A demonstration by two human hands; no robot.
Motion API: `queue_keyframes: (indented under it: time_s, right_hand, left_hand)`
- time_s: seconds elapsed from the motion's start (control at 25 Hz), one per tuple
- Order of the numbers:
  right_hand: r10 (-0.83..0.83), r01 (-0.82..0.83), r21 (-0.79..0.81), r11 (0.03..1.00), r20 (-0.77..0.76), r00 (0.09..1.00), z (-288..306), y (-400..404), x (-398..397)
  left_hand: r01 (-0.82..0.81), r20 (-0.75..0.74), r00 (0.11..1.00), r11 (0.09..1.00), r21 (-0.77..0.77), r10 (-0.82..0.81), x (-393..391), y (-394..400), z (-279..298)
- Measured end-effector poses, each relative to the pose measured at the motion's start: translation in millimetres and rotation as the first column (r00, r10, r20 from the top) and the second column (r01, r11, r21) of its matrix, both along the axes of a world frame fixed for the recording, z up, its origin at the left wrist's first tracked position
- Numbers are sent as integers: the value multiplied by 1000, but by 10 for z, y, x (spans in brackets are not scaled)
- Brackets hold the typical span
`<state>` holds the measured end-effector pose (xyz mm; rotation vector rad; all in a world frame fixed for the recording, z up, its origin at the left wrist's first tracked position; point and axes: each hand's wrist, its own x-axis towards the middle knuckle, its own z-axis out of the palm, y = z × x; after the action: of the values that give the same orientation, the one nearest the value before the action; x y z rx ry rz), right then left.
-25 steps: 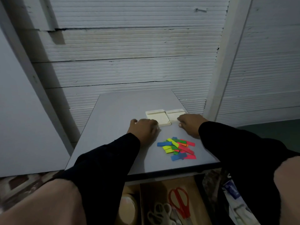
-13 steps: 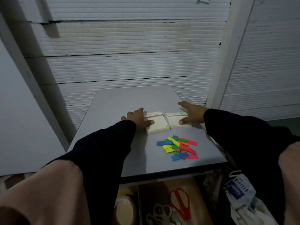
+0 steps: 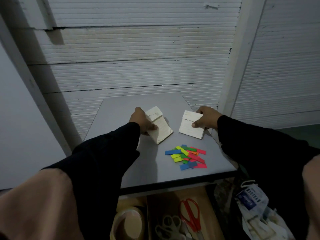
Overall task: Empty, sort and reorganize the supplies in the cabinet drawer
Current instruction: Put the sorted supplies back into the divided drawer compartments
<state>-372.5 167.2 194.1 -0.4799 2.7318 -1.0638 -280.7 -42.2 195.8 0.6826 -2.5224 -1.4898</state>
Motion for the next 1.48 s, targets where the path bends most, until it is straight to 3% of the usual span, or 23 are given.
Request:
queue_keyframes:
  time_s: [0.08,0.2,0.52,0.64,0.76,0.92,1.12,1.28,1.48]
  right_hand:
    - [-63,62,-159,985,-3,998,52,38,106]
    - [-91,94,-315,944,23,996,208,149,293]
    - [52,69,-383,921,296,954,428,516,1189]
    - [77,38,-331,943,326,942,376,695,1578]
    - [109,-44,-214,976,304,946,236,831,1972]
    - [115,-95,-88,992,256,960,-98,954,2378]
    - [178,-198,82,977,201,963,-459,1024,2771]
    - [262,-320,296,900,218,940,-762,1026,2998]
    - [322,-379,370,848,208,923,-1037,1017,3175]
  left_hand:
    - [-19,-67,997,996,85,25,146,-21,105]
    - [-15,-94,995,996,89,23,389,-22,270]
    - [101,-72,993,982,163,-90,1406,330,497]
    - [132,25,991,987,88,-134,1799,480,407]
    - [178,119,979,980,-94,-166,2151,583,211]
    - [175,131,975,984,28,-177,2604,731,-154]
    - [212,203,957,977,-10,-206,2994,841,-496]
    - [212,247,946,977,14,-209,3214,833,-559]
    - [179,246,950,981,70,-191,3379,807,-608]
